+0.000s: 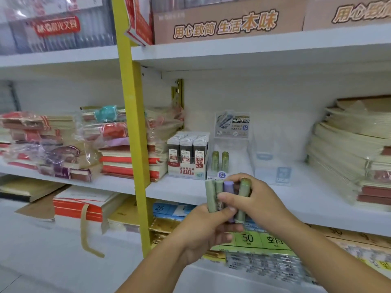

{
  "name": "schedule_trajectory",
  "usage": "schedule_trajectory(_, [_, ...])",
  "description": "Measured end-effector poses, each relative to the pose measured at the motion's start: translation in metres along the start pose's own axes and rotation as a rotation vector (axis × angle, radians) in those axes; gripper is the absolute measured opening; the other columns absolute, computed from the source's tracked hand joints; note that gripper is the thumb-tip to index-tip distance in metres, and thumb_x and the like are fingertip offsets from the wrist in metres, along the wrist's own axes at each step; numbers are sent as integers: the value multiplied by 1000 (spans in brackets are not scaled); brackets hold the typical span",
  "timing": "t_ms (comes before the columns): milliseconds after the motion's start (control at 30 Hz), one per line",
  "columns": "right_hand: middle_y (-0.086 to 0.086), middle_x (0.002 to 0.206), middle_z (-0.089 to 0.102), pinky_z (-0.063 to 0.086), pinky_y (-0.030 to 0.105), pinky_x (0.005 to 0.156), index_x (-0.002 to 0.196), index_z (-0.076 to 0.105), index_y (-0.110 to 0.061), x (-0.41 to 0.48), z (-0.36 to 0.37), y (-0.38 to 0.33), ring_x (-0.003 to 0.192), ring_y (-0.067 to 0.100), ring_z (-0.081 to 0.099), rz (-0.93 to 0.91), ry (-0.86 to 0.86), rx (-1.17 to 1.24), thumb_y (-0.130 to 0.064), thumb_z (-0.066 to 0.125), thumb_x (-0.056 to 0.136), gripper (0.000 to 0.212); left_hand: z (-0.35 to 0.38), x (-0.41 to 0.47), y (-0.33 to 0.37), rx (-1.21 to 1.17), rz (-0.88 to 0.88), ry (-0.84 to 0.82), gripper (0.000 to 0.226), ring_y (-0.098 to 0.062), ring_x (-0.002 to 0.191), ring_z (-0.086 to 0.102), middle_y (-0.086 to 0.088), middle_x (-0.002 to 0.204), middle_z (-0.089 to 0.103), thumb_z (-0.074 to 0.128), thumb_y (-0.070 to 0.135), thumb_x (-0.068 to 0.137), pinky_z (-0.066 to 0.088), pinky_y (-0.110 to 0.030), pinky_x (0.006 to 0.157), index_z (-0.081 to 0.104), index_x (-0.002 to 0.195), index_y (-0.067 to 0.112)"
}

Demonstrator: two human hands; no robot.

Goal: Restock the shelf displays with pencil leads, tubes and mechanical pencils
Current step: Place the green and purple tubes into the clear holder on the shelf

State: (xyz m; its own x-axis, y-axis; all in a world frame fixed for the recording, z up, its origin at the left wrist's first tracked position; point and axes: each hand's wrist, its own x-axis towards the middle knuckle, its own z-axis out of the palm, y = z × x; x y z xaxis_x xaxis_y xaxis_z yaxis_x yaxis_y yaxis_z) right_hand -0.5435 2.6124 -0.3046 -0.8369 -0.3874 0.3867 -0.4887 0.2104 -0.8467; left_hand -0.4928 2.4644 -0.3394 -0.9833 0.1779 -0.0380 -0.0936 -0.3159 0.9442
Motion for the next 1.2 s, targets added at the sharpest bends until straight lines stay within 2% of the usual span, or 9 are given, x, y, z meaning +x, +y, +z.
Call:
schedule_trajectory(100, [-10, 73, 69, 50, 18, 59, 83, 65, -37, 13, 4, 6, 64, 3, 63, 11, 44, 3, -36, 83, 70, 23, -4, 10, 0, -25, 26, 27, 7, -19, 82, 75, -3, 81, 75, 66, 15, 94, 57, -21, 57, 71, 93, 9])
schedule_trajectory(233, [-10, 66, 65, 46, 21, 47, 80, 62, -30, 22, 5, 7, 52, 5, 57, 68, 26, 58, -45, 76, 74, 22, -8, 20, 0, -71, 64, 37, 28, -21, 89, 75, -16, 100, 76, 68, 19, 91, 59, -23, 66, 68, 112, 1])
schedule_trajectory(400, [9, 93, 74, 54, 32, 65, 108, 68, -28, 30, -13, 4, 76, 23, 68, 76, -55, 332, -24, 47, 100, 22, -18, 26, 10, -148, 127, 104, 43, -17, 73, 72, -12, 81, 72, 75, 26, 76, 57, -23, 60, 69, 110, 0])
schedule_trajectory(533, [7, 94, 75, 58, 31, 78, 111, 67, -26, 32, -15, 7, 84, 22, 71, 46, -43, 290, -14, 56, 95, 23, -22, 29, 14, -122, 146, 140, 45, -17, 75, 73, -11, 82, 73, 75, 27, 76, 58, -23, 59, 69, 112, 1])
schedule_trajectory(700, [8, 98, 73, 58, 25, 69, 105, 68, -16, 36, -9, 6, 82, 24, 73, 2, 57, 278, -7, 63, 89, 19, -31, 33, 20, -85, 185, 215, 29, -19, 78, 75, -11, 86, 76, 68, 21, 92, 58, -23, 61, 65, 114, 2])
schedule_trajectory(867, [7, 105, 73, 58, 27, 78, 109, 71, -21, 47, -7, 6, 86, 27, 72, 19, 33, 308, -1, 59, 90, 30, -36, 40, 23, -48, 263, 233, 25, -20, 87, 76, -9, 95, 78, 71, 15, 89, 58, -24, 68, 67, 112, 7])
schedule_trajectory(1000, [10, 103, 73, 57, 26, 75, 108, 73, -21, 50, -1, 8, 87, 26, 71, 4, 22, 432, -10, 67, 81, 30, -38, 47, 21, -11, 312, 256, 23, -21, 91, 75, -8, 104, 76, 72, 14, 90, 59, -25, 69, 69, 113, 14])
schedule_trajectory(1133, [-3, 97, 75, 58, 26, 68, 99, 71, -37, 61, -5, 3, 85, 15, 72, -74, 169, 175, -15, 65, 87, 26, -35, 50, 22, 16, 303, 257, 17, -19, 87, 76, -7, 99, 76, 67, 20, 95, 60, -26, 64, 67, 111, 15])
schedule_trajectory(1200, [-8, 99, 74, 58, 24, 67, 104, 61, -34, 80, -15, -7, 86, 9, 71, -167, 257, 124, -11, 60, 92, 26, -36, 51, 26, 34, 289, 289, 15, -19, 80, 77, -9, 97, 75, 63, 24, 97, 59, -25, 57, 65, 108, 14])
